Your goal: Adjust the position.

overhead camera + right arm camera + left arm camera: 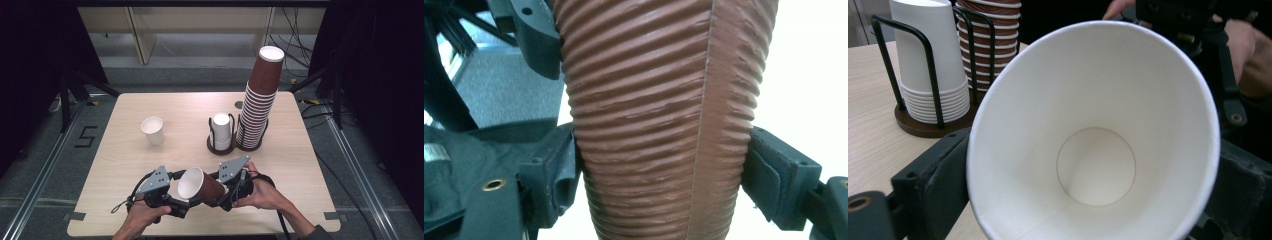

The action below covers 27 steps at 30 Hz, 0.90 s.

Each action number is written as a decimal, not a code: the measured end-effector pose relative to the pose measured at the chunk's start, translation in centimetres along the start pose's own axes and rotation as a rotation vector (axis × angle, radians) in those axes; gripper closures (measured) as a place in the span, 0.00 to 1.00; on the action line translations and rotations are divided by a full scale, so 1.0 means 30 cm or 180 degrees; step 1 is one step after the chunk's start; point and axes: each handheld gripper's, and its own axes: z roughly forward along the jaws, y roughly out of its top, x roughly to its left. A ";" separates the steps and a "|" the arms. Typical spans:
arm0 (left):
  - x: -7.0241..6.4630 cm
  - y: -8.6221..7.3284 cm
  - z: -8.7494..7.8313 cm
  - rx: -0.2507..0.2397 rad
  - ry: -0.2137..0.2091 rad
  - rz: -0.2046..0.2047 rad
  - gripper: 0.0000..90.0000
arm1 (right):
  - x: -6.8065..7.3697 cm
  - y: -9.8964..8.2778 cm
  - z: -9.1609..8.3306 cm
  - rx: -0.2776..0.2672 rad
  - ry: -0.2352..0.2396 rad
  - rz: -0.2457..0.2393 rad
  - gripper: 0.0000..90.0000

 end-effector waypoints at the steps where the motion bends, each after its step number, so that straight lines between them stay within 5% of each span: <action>1: 0.000 -0.002 0.006 -0.0066 -0.0016 -0.0037 0.06 | 0.000 -0.001 0.001 -0.0007 -0.0007 0.0006 0.25; 5: 0.000 -0.006 0.007 -0.0080 0.0044 -0.0131 0.05 | 0.001 -0.003 0.013 -0.0038 0.0004 0.0043 0.25; 12: 0.002 0.000 -0.002 -0.0101 0.0064 -0.0063 0.10 | 0.001 -0.008 0.030 -0.0072 -0.0008 0.0072 0.24; 17: -0.002 0.016 -0.013 -0.0023 0.0167 -0.0021 0.13 | -0.007 -0.018 0.045 -0.0121 -0.0012 0.0291 0.19; 27: 0.025 0.051 -0.068 0.0216 0.0483 0.0047 0.13 | -0.015 -0.085 -0.054 -0.0147 -0.0292 0.0517 0.18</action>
